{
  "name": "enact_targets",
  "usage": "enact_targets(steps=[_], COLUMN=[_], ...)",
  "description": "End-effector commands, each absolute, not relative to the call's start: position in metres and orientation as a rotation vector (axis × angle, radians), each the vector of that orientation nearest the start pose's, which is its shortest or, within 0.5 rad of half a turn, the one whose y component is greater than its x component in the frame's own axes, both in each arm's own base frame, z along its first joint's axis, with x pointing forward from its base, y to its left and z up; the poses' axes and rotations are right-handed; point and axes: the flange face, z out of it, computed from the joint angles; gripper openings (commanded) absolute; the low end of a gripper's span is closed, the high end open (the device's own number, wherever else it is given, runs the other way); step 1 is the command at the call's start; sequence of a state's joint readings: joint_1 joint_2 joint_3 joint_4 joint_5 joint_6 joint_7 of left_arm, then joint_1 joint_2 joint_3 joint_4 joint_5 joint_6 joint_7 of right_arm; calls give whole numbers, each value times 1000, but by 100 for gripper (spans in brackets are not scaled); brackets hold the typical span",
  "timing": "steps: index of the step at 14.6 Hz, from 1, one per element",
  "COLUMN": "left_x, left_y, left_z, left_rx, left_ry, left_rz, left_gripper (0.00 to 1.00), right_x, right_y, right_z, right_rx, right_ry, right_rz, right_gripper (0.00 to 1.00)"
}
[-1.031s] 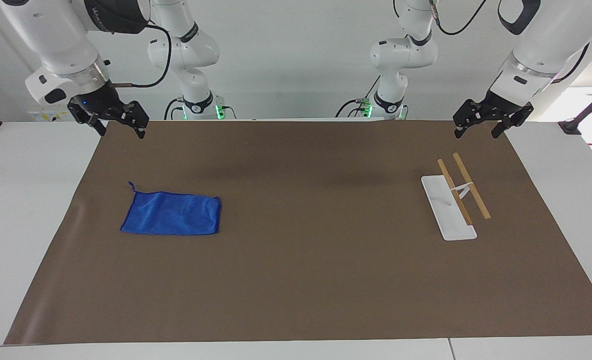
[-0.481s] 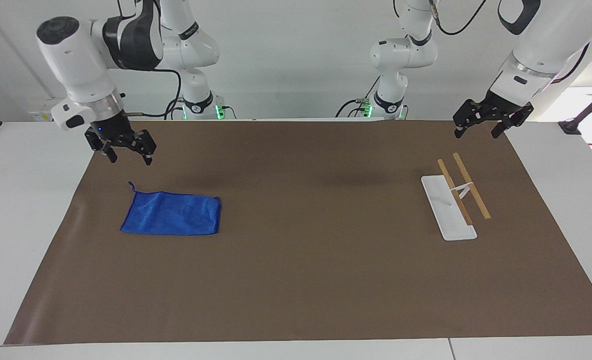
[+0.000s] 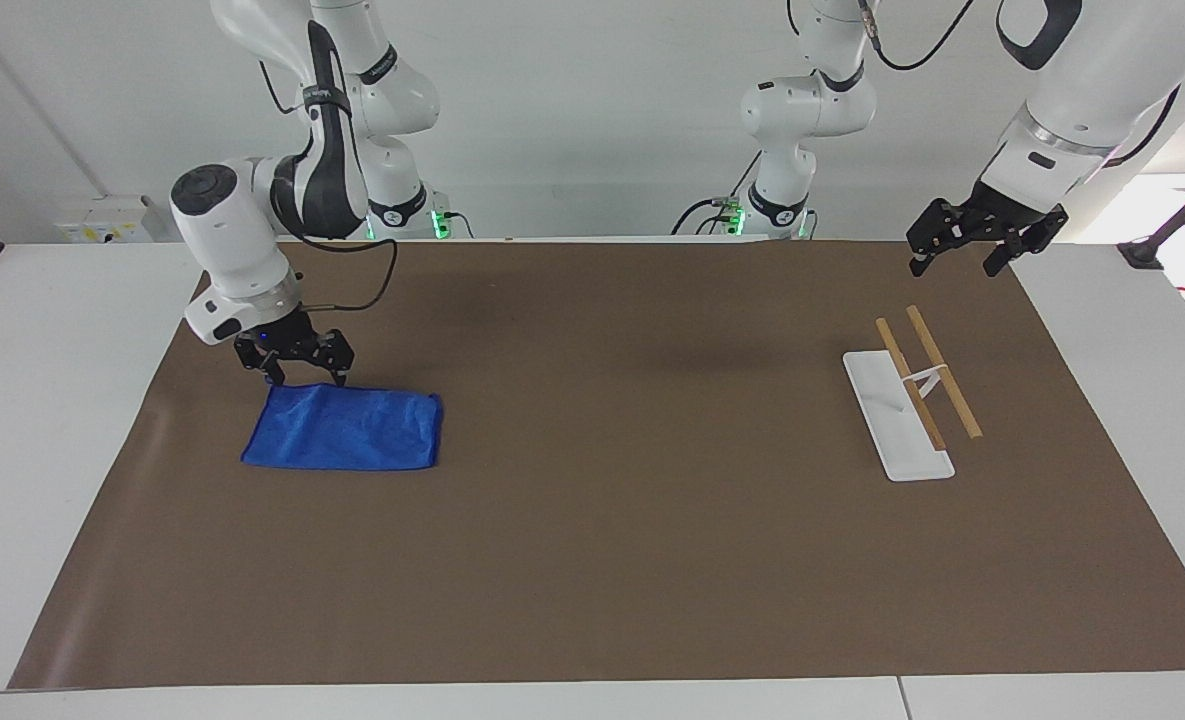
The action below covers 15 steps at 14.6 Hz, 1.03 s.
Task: Right arm passes towel to left arm to hang
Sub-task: 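Grasp the blue towel's edge with the right gripper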
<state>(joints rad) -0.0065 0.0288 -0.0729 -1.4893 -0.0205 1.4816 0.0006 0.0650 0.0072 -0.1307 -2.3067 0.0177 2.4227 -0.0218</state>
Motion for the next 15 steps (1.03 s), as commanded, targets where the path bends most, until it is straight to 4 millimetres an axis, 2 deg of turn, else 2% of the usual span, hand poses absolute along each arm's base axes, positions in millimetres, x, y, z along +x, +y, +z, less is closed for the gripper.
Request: enact_targets(steps=[1,4,6,8,9,10,11,12,15], left_x=[543,542,543,543,543,543,543,543,543], left_y=[-42,-42,-42,-42,-42,-42,-42,-42,-42], left_z=[640,640,640,640,640,640,640,640,640], left_rx=[-3138,-3138,-3138,-3138,-3138,-3138,-3138,-3138,-3138], left_ry=[125,125,125,125,125,125,125,125,125], left_rz=[60,60,60,63,63,60,60,60,63], left_gripper=[100,100,100,100,100,100,100,100,100], right_x=[526,529,530,531,532,531,532,532,544], right_y=[-43,-59,-57,-54,-54,-54,-52,-51,-34], right_z=[336,311,289,282,282,281,283,283,296], right_rx=[-3129,-3145,-3142,-3135,-3135,-3135,-3134,-3133,-3123], right_ry=[27,-106,-93,-85,-93,-97,-105,-105,-147], right_rz=[-195,-192,-157,-157,-157,-150,-152,-150,-81], right_gripper=[100,100,100,100,93,68,23,0,0])
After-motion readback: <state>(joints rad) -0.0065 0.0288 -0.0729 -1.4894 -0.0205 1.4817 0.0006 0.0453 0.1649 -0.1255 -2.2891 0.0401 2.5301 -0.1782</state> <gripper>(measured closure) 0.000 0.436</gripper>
